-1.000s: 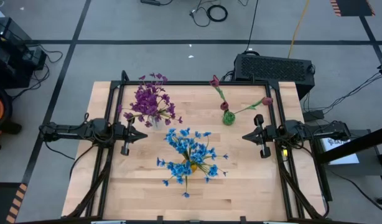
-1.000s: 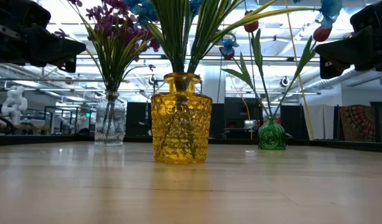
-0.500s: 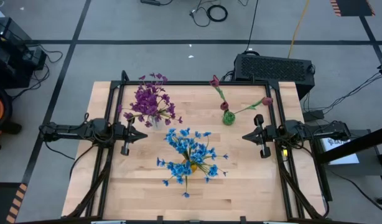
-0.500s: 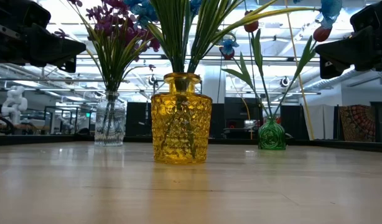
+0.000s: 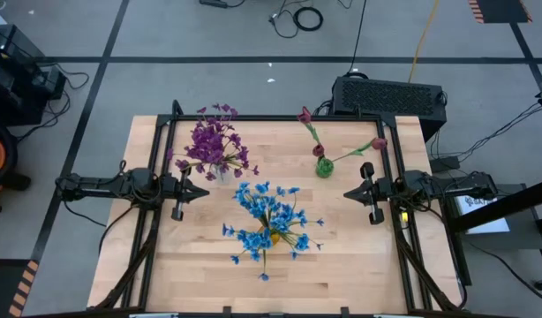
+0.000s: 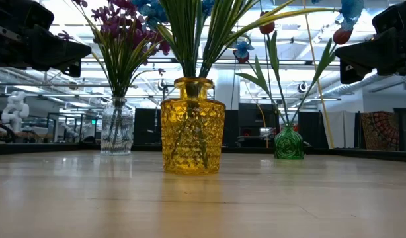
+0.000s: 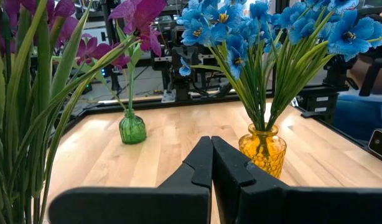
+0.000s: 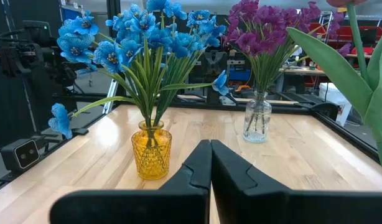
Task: Sort flowers into vase by color
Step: Return to Home Position
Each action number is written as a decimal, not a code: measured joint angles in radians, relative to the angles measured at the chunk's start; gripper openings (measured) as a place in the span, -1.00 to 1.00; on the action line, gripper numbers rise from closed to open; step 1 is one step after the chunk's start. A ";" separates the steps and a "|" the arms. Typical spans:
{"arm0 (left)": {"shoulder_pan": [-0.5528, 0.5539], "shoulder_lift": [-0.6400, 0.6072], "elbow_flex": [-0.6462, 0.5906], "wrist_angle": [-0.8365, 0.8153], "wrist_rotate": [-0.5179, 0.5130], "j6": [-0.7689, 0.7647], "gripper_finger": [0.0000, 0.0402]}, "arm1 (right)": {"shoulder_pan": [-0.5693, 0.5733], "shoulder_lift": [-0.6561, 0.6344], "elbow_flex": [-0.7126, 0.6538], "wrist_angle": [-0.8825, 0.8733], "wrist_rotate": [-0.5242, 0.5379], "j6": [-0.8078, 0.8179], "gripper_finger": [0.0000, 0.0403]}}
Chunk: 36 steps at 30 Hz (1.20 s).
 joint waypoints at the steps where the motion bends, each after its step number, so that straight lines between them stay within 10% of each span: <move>1: 0.000 0.000 0.000 0.000 0.000 0.000 -0.98 | 0.000 0.000 0.000 0.000 0.000 0.000 -1.00; 36: 0.000 0.000 0.000 0.000 0.000 0.000 -0.91 | 0.000 0.000 0.000 0.000 0.000 0.000 -1.00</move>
